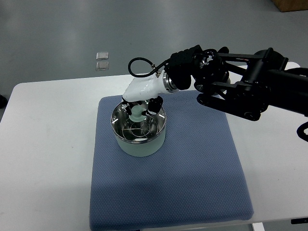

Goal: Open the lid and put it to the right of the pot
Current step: 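Lower the right hand and close its fingers around the green lid knob, then lift the glass lid off the pot with the right hand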

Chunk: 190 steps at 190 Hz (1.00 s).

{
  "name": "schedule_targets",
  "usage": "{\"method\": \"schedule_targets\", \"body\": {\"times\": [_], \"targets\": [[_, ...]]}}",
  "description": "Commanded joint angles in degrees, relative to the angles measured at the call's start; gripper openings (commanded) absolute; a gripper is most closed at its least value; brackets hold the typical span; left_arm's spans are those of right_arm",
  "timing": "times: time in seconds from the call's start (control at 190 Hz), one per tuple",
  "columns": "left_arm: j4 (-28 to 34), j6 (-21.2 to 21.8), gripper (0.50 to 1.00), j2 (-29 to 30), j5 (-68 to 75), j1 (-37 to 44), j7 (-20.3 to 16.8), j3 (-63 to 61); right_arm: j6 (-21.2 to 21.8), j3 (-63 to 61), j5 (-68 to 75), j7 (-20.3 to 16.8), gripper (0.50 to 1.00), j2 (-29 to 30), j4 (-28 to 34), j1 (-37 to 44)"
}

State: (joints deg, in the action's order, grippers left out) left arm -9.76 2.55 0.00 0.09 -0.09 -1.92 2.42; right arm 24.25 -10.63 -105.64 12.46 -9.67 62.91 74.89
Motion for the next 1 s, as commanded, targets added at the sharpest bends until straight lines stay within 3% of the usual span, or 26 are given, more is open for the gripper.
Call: {"method": "schedule_targets", "body": {"times": [0.0,0.643,0.996], "targets": [[0.0,0.0,1.0,0.0,0.0,0.0,0.0,0.0,0.0,0.0,0.0,-0.1,0.5,0.0,0.0,0.1],[0.0,0.0,1.0,0.0,0.0,0.0,0.0,0.0,0.5,-0.9,1.1,0.4,0.5,-2.8,3.7,1.1],[0.0,0.0,1.0,0.0,0.0,0.0,0.0,0.0,0.4,-2.7,2.7,0.6,0.5,-10.6,5.1,1.1]]}}
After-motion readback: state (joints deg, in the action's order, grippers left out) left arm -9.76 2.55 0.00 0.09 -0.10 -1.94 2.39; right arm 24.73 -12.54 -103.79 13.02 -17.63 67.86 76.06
